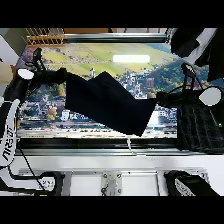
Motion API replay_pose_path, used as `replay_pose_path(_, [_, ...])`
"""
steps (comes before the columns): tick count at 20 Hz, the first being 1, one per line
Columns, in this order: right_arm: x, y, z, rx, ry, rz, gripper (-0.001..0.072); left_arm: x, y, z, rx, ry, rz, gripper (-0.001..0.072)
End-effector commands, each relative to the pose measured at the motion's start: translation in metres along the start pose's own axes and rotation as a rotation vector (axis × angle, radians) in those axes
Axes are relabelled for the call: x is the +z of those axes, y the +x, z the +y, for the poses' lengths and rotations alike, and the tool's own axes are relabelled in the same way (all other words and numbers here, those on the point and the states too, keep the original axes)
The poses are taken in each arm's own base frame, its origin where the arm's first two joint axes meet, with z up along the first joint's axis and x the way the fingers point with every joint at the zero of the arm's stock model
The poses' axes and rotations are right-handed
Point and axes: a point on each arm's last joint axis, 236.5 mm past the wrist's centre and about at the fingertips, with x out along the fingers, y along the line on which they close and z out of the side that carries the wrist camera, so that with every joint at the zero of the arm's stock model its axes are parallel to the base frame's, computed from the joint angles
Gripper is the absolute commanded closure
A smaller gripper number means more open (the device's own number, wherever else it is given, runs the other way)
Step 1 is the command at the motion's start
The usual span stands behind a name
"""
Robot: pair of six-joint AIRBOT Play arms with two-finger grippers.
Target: Fold the clothes and pants, and hang the long-sleeved shirts on hangers.
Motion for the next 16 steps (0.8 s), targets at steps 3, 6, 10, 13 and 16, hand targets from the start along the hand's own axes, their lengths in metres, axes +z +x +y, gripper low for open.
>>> replay_pose_path(3, [0.051,0.021,-0.017,-0.049,-0.018,-0.181,0.0697,-0.018,0.026,0.025,0.018,-0.036,0.072,0.0073])
replay_pose_path(6, [0.082,0.037,-0.049,-0.092,0.047,-0.267,0.0296,-0.024,0.02,0.038,0.013,-0.079,0.138,0.0073])
replay_pose_path(10, [0.075,0.03,-0.094,-0.151,0.159,-0.221,0.0098,-0.057,-0.01,0.066,0.023,-0.164,0.247,0.0098])
replay_pose_path(13, [0.052,0.015,-0.09,-0.162,0.097,-0.134,0.01,-0.124,-0.032,0.101,0.107,-0.27,0.336,0.0098])
replay_pose_path(16, [0.036,0.002,-0.076,-0.15,0.062,-0.09,0.01,-0.188,-0.047,0.118,0.16,-0.362,0.396,0.0098])
